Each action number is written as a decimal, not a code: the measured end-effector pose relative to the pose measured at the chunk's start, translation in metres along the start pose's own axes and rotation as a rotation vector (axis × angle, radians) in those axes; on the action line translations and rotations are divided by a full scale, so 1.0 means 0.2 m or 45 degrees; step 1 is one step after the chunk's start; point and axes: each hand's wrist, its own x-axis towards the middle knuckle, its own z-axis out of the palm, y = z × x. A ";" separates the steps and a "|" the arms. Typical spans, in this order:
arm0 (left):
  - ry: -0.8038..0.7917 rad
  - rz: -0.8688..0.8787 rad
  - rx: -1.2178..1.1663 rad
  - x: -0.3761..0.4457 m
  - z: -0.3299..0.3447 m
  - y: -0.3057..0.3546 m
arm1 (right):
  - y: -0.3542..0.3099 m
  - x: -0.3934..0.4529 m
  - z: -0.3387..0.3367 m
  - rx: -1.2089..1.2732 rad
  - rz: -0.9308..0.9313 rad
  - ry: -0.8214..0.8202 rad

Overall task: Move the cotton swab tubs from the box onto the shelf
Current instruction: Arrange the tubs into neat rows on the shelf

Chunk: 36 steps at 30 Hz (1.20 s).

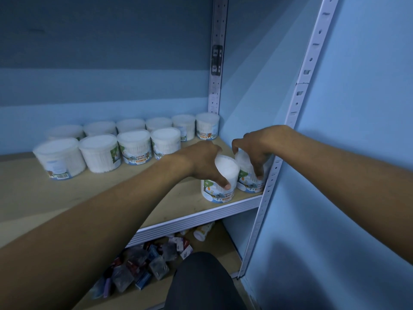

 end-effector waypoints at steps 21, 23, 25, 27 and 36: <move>0.151 -0.141 -0.148 -0.12 -0.09 -0.27 | 0.03 0.02 -0.09 0.246 -0.071 0.043; 0.191 -0.197 -0.090 -0.17 -0.11 -0.39 | 0.03 0.02 -0.12 0.312 -0.100 0.106; 0.207 -0.275 -0.067 -0.22 -0.14 -0.49 | 0.02 0.03 -0.15 0.338 -0.135 0.189; 0.222 -0.330 -0.060 -0.26 -0.16 -0.57 | 0.00 0.06 -0.18 0.368 -0.171 0.263; 0.285 -0.483 0.080 -0.38 -0.25 -0.85 | -0.20 0.28 -0.27 0.460 -0.280 0.416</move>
